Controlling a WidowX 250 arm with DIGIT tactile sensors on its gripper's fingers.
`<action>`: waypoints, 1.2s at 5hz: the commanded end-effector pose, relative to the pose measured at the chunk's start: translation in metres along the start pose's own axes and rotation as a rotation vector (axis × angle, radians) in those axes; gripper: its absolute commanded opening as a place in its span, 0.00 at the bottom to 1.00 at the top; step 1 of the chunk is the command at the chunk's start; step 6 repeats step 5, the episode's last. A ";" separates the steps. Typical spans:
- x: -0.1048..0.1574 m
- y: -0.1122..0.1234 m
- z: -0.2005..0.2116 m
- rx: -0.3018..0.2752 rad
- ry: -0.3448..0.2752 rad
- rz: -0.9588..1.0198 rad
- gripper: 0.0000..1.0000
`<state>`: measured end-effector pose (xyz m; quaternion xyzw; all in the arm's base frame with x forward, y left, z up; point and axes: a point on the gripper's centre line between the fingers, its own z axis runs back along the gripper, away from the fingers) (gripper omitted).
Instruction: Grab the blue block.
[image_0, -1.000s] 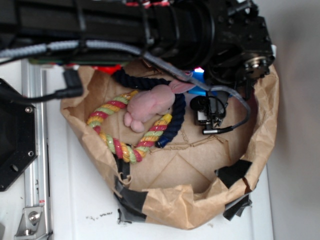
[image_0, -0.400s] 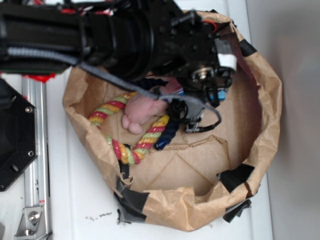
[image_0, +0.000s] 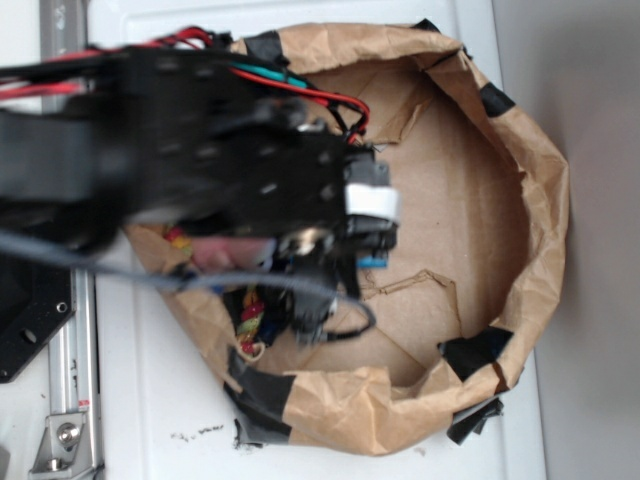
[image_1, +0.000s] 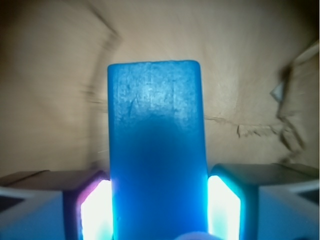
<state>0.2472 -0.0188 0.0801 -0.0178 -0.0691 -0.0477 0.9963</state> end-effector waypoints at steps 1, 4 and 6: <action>0.029 -0.017 0.070 -0.018 0.025 0.064 0.00; 0.018 0.052 0.060 0.092 0.019 0.171 0.00; 0.013 0.034 0.068 0.033 0.019 0.097 0.00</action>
